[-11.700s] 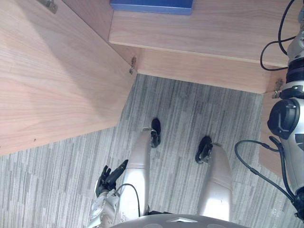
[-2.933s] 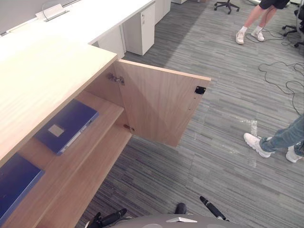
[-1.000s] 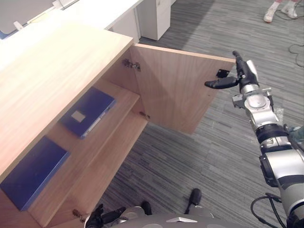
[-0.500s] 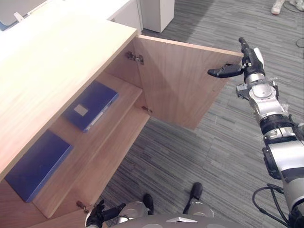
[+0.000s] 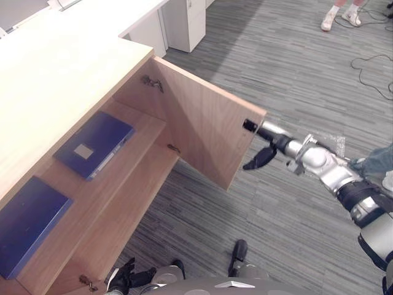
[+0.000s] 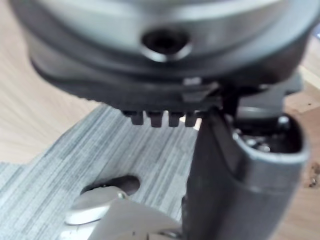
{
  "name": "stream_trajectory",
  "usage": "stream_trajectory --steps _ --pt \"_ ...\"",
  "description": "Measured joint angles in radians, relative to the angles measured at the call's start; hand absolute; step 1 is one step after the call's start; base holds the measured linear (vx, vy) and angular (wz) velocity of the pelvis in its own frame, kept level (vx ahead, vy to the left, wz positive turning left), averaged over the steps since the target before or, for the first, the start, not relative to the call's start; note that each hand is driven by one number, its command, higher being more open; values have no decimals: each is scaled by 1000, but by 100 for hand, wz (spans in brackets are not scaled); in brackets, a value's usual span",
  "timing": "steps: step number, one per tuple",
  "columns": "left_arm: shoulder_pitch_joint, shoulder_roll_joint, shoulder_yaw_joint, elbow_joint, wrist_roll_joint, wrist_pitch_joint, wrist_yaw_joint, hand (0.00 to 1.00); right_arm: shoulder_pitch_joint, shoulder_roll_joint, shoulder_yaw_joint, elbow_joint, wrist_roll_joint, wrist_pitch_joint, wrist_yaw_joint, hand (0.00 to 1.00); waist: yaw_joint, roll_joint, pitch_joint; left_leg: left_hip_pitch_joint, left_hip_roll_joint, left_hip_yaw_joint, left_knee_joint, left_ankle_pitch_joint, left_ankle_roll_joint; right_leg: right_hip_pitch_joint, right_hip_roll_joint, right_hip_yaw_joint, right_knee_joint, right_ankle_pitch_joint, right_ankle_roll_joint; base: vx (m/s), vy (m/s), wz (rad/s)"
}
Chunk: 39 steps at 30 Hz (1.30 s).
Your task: Walk over to the cabinet, pick up the folder, carry it to the office cabinet, place the folder inside the office cabinet, then close the office cabinet door
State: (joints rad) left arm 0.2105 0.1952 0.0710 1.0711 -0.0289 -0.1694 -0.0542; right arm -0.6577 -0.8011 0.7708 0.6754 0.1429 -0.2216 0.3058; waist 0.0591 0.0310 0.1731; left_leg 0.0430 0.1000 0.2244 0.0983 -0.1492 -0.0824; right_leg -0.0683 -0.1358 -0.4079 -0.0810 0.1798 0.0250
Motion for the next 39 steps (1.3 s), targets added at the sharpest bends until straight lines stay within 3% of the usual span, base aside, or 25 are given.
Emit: stream_trajectory --steps 6,9,14,17,21,25,34,39 --pt "0 7 4 -1 14 0 -5 100 75 -10 147 -215 -7 17 156 100 1 -11 -7 1 -2 3 0 0 0 -1 -2 3 -5 0 0 -3 47 -1" --pt "-2 11 6 -3 35 -1 -11 100 97 -1 188 -329 29 18 202 100 20 -19 -17 -3 -4 5 1 1 1 -8 -3 7 -5 1 0 -10 41 -2" --pt "15 9 23 -3 35 -1 -10 100 96 63 194 -465 36 18 196 100 39 -34 -54 -16 -4 14 6 4 6 -24 -2 20 -5 15 -3 -9 38 -6" --pt "16 8 26 -3 39 0 -1 100 96 162 168 -533 73 18 163 100 47 -43 -68 -18 -7 20 9 4 7 -30 -5 32 -5 20 -4 -43 44 -9" --pt "18 -9 67 -10 40 1 15 100 98 302 146 -497 68 30 93 100 59 -54 -81 -32 -9 21 25 4 7 -37 -8 37 -5 21 -5 -67 24 0" --pt "24 -30 103 -11 40 5 26 100 124 333 157 -473 58 19 67 100 64 -52 -84 -34 -5 20 38 1 3 -32 -6 39 -5 23 -8 -70 18 1" --pt "21 -37 104 -16 40 18 27 100 363 278 207 -180 -180 7 82 100 64 -44 -87 -51 -2 -8 40 -2 -2 -26 -9 11 -5 11 -4 -38 29 10" --pt "21 -39 81 1 40 19 18 100 556 247 38 -26 -283 20 76 100 44 -24 -85 -18 -10 -43 30 -2 0 21 -19 -29 -5 1 7 35 67 19"
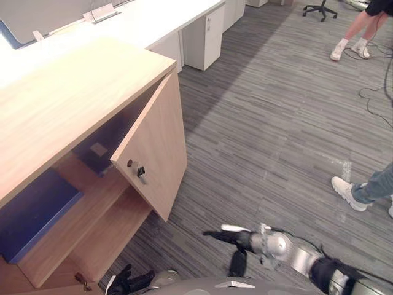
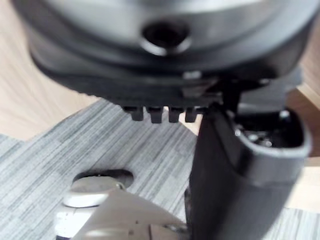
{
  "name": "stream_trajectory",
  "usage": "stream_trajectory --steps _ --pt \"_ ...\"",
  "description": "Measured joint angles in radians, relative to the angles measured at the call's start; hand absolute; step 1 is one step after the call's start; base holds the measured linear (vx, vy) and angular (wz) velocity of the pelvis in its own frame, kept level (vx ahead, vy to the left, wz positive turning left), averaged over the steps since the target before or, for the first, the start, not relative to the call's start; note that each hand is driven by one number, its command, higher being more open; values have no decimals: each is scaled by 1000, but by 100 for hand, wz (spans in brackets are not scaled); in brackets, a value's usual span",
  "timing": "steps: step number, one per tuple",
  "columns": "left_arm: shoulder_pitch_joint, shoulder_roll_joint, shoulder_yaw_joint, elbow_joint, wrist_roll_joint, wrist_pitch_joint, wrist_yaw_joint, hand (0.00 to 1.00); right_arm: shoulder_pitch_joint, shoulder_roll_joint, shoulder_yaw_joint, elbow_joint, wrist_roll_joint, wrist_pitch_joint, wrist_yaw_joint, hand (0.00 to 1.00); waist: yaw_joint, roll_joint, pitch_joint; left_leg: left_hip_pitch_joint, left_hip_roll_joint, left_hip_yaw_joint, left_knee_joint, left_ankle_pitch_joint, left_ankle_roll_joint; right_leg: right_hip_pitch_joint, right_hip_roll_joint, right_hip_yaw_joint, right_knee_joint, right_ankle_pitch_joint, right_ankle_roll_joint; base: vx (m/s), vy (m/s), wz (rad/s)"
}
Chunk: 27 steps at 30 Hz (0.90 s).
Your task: Walk over to the cabinet, pick up the folder, carry it to the office cabinet, place the folder inside the office cabinet, then close the office cabinet door
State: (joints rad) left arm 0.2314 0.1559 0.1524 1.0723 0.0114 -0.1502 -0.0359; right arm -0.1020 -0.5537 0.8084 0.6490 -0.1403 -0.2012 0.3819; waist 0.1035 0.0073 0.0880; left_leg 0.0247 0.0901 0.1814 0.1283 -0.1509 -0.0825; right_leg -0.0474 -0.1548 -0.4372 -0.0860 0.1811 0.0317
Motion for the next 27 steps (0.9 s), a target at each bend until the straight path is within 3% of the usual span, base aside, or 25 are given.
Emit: stream_trajectory --steps 8,10,12,14,15,16,17,19,21,23,25,27 --pt "-7 6 -73 32 0 0 -15 100 76 163 -301 285 -127 1 -95 100 -2 4 -19 18 -60 -75 8 -12 34 67 -65 -71 6 -10 42 11 110 31" --pt "-11 -2 -83 45 -1 1 -16 100 89 211 -410 371 -132 23 -139 100 1 11 -25 15 -84 -103 15 -16 50 82 -94 -99 22 -15 60 11 148 52" --pt "-21 -3 -105 64 -1 6 -16 100 102 266 -560 458 -128 69 -198 100 -4 21 -33 -2 -111 -153 41 -27 72 61 -144 -123 140 -60 80 21 156 68" --pt "-28 -5 -108 68 -1 21 -16 100 121 307 -654 478 -123 103 -251 100 -10 25 -35 -9 -124 -196 44 -24 87 25 -180 -74 258 -85 54 41 187 71" --pt "-27 -3 -108 67 0 23 -16 100 126 326 -704 475 -116 109 -268 100 -24 12 -36 -16 -138 -243 45 -17 99 1 -194 5 330 -106 22 75 144 108" --pt "-28 8 -107 66 -1 24 -14 100 130 349 -745 475 -108 116 -291 100 -31 2 -40 -19 -149 -288 45 -9 106 -10 -186 97 371 -137 -7 84 51 114" --pt "-28 16 -106 67 -1 25 -12 100 137 364 -764 475 -102 120 -305 100 -35 -2 -38 -24 -148 -318 48 -8 108 -14 -171 145 378 -176 -12 112 -73 131" --pt "-39 30 -96 68 -1 33 9 100 147 408 -813 477 -62 126 -333 100 -51 -47 -33 -62 -151 -423 84 -5 103 -11 -46 329 375 -308 8 88 -184 133" --pt "-48 27 -92 72 -1 47 14 100 157 420 -841 476 -34 125 -345 100 -57 -52 -27 -78 -154 -486 103 -7 93 -11 22 409 342 -340 13 2 -184 120" --pt "-68 13 -56 73 0 49 15 100 171 432 -904 477 10 126 -367 100 -75 -63 -14 -107 -198 -585 151 -21 68 24 55 483 343 -386 56 33 -234 140" --pt "-81 -24 -14 71 -1 46 21 100 176 432 -959 473 45 125 -373 100 -84 -22 10 -105 -181 -668 144 -20 44 1 97 560 437 -392 46 6 -47 123" --pt "-83 -28 14 63 -1 46 20 100 202 446 -998 475 51 125 -383 100 -78 -35 13 -110 -180 -718 125 -13 21 16 93 575 412 -422 30 -48 -17 98"
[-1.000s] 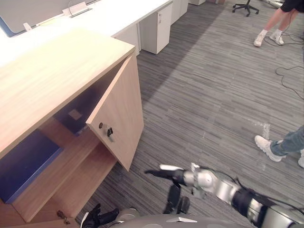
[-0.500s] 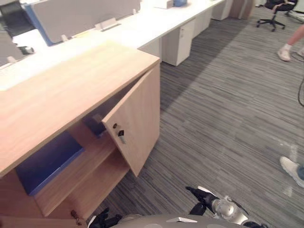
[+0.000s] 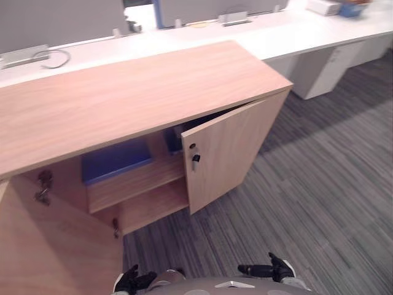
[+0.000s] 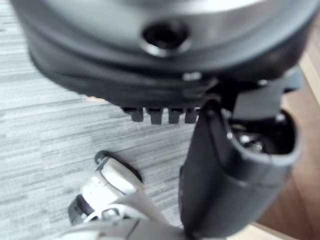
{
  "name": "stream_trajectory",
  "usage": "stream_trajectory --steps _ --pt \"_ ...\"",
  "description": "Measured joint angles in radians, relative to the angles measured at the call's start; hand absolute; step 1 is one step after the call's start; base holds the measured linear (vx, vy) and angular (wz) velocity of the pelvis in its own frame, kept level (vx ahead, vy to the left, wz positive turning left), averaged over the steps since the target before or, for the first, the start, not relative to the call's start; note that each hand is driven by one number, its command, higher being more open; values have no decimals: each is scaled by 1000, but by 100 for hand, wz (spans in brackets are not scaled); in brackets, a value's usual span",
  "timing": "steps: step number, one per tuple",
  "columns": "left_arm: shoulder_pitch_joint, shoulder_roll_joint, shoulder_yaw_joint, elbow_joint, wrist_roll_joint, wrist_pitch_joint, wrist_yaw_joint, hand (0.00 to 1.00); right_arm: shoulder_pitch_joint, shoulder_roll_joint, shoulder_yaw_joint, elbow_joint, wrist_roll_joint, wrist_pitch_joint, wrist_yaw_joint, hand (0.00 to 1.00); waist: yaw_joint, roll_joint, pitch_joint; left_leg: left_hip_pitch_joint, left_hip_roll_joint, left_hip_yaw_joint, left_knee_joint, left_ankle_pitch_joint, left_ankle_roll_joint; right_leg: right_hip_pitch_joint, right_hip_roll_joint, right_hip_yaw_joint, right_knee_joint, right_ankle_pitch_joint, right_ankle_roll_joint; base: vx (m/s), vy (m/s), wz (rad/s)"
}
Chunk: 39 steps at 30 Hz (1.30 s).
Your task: Walk over to the cabinet, pick up the folder, carry it to the office cabinet, place the folder inside the office cabinet, then close the office cabinet door
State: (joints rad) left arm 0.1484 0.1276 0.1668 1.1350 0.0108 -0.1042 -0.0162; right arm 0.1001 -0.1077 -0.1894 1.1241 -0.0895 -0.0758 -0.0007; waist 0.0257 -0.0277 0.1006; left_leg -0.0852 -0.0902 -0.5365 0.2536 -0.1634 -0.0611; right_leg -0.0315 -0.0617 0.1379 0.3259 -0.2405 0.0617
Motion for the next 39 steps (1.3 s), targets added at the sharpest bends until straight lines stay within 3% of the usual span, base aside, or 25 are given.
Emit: stream_trajectory --steps 1,3,6,10,15,17,18,19,21,22,23,24,25,26,27,28,29,30,31,32,33,34,36,39 --pt "0 -7 33 -3 0 1 1 100 4 9 -19 3 0 4 -1 100 11 -10 0 -15 4 -8 -8 4 -15 9 -4 -22 -35 -24 -6 -39 -123 59" --pt "10 -14 70 -3 0 3 3 100 19 26 -61 -3 24 4 -1 100 -9 -12 0 -41 19 -4 -13 22 -24 5 2 -81 -47 -23 -7 -53 -109 74" --pt "16 -19 90 -9 -1 3 4 100 32 43 -98 -1 26 8 -2 100 5 -25 -3 -58 32 -5 -17 33 -42 28 12 -128 -83 -16 -13 25 -7 50" --pt "16 -15 121 -45 -6 3 9 100 41 73 -116 -1 24 9 -8 100 13 -59 -2 -95 -4 -49 6 55 -47 68 5 -217 -109 -13 -11 128 0 67" --pt "15 -23 126 -95 -11 5 28 100 42 72 -88 -4 19 13 -13 100 29 -67 6 -118 -50 -98 23 129 -35 107 -5 -325 -79 -7 -21 33 36 105" --pt "14 -40 147 -118 -23 5 38 100 41 68 -76 -22 18 12 -15 100 29 -62 23 -120 -43 -7 6 155 -2 125 -21 -366 -64 -1 -32 -69 81 102" --pt "9 -55 178 -123 -53 5 39 100 39 69 -77 -31 18 10 -18 100 29 -57 27 -162 2 212 86 101 48 128 -22 -399 -71 -9 -47 -146 77 62" --pt "10 -64 204 -122 -68 16 42 100 39 65 -77 -53 18 9 -19 100 29 -46 34 -221 74 445 241 25 77 130 -23 -446 -71 -21 -56 -137 47 51" --pt "23 -77 222 -121 -96 17 53 100 39 59 -91 -71 18 10 -21 100 29 -24 33 -234 176 670 341 -34 113 134 -27 -502 -62 -30 -43 -84 71 35" --pt "37 -83 221 -114 -97 17 61 100 38 53 -113 -72 19 11 -22 100 28 3 31 -231 203 756 322 -48 115 132 -23 -537 -42 -42 -27 -132 140 92" --pt "29 -67 177 -101 -95 18 59 100 29 46 -126 -55 18 16 -30 100 19 10 34 -226 131 740 244 -18 128 99 -44 -548 -5 -84 -26 -181 118 182" --pt "10 -43 141 -81 -92 15 50 100 40 59 -128 -10 19 27 -29 100 -11 -32 21 -191 55 710 100 22 141 95 -72 -540 -72 -69 -54 -152 63 208" --pt "5 -29 148 -76 -92 15 54 100 41 75 -150 5 21 26 -27 100 -22 -45 15 -200 62 770 143 -15 157 114 -88 -577 -108 -29 -46 -119 44 186" --pt "15 -18 145 -62 -89 19 59 100 40 74 -165 7 18 25 -28 100 -15 -35 15 -184 133 855 255 -80 131 132 -110 -635 -120 0 -6 2 59 135" --pt "22 -21 151 -40 -89 20 61 100 47 63 -176 6 19 20 -28 100 -26 -8 16 -158 200 886 278 -86 110 148 -110 -683 -118 5 2 19 145 141" --pt "31 -31 153 -22 -87 23 62 100 50 50 -212 -1 21 21 -28 100 -39 35 7 -140 234 891 236 -97 65 152 -110 -737 -90 -2 14 57 234 161" --pt "33 -36 124 -17 -87 21 59 100 33 41 -234 7 17 32 -28 100 -29 39 11 -110 152 862 160 -50 96 141 -168 -778 -32 -1 15 21 298 140" --pt "38 -36 111 -13 -87 22 57 100 36 42 -234 9 17 30 -24 100 -30 44 9 -99 122 839 117 -27 104 141 -178 -785 -35 -5 16 -20 274 154" --pt "36 -37 95 -3 -88 23 55 100 42 54 -239 11 17 25 -19 100 -40 30 -7 -86 57 788 16 36 104 142 -185 -808 -83 7 10 -27 184 128" --pt "35 -40 92 -3 -88 22 55 100 42 62 -255 12 17 27 -16 100 -41 14 -12 -71 30 771 -43 61 102 147 -198 -844 -96 22 6 -26 141 138" --pt "38 -31 99 9 -89 22 45 100 42 73 -278 19 17 28 -11 100 -38 11 -12 -42 31 836 -109 49 91 154 -231 -885 -79 59 33 11 103 108" --pt "44 -36 105 28 -89 28 42 100 41 71 -318 18 20 28 -8 100 -52 37 -7 -27 46 873 -131 81 97 156 -240 -922 -33 83 24 13 111 90" --pt "67 -50 90 35 -91 38 35 100 39 67 -343 15 20 29 -9 100 -57 48 -15 20 16 835 -211 134 137 158 -260 -948 6 91 23 27 133 69" --pt "73 -42 81 34 -101 39 30 100 40 73 -342 20 19 47 -9 100 -52 39 -24 39 -24 775 -295 181 144 164 -274 -958 5 87 28 52 76 57"
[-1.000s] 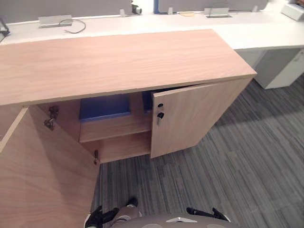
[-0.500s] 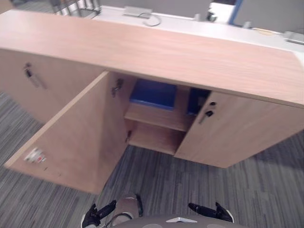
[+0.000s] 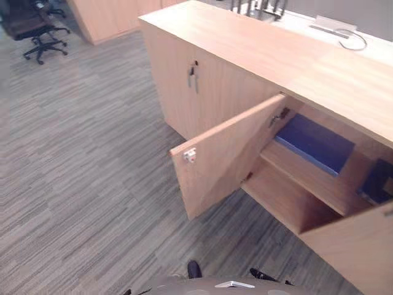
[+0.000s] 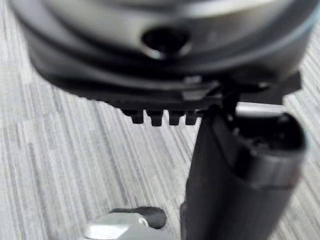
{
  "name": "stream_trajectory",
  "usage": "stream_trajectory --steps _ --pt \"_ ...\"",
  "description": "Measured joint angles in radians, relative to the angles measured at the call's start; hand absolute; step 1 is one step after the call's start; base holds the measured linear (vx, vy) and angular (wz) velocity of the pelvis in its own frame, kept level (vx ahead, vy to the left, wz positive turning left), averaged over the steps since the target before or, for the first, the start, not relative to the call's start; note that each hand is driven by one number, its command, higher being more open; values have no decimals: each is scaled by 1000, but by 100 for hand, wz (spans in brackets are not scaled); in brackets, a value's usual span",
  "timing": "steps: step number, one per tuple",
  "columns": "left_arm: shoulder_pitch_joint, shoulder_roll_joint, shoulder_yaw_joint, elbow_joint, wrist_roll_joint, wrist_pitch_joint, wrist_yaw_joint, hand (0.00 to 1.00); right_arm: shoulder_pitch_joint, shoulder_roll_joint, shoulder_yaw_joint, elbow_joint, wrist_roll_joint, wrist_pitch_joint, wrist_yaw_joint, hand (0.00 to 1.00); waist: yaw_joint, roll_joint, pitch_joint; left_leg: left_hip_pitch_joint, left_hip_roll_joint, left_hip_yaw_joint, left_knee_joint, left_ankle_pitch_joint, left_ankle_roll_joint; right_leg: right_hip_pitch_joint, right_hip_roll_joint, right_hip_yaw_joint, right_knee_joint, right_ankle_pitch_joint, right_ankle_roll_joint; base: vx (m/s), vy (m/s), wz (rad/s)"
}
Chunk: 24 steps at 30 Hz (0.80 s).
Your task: Walk over to the cabinet, pick up the folder, carry it to the office cabinet, place the folder inside the office cabinet, then close the office cabinet door
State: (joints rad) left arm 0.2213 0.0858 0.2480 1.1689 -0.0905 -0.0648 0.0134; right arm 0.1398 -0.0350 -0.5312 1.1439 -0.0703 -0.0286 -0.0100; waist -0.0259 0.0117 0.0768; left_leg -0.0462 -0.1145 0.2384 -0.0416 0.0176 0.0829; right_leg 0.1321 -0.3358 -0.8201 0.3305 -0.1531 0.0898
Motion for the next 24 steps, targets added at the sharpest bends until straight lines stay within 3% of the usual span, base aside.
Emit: stream_trajectory --steps 5,11,15,24 --pt "10 0 3 1 -65 1 -3 100 -1 1 11 1 1 1 -2 100 0 -3 -1 33 -7 -1 -43 22 -2 -5 0 1 -18 1 -3 8 -22 2" --pt "9 -9 25 -1 -73 -2 -10 100 -8 -3 11 20 3 1 -2 100 -2 -11 -5 22 -5 16 -48 40 -27 10 32 4 -106 -32 21 -23 -129 -10" --pt "5 -9 26 -20 -73 -3 -4 100 -8 -6 12 20 1 1 -7 100 -1 -10 -5 21 8 17 -49 49 -31 14 51 0 -125 -34 19 -13 -70 -1" --pt "-6 -37 35 -481 -70 5 8 100 -8 3 70 -4 0 1 -17 100 -4 -40 11 19 17 46 -49 37 -32 6 68 37 -144 -32 10 42 -38 -10"
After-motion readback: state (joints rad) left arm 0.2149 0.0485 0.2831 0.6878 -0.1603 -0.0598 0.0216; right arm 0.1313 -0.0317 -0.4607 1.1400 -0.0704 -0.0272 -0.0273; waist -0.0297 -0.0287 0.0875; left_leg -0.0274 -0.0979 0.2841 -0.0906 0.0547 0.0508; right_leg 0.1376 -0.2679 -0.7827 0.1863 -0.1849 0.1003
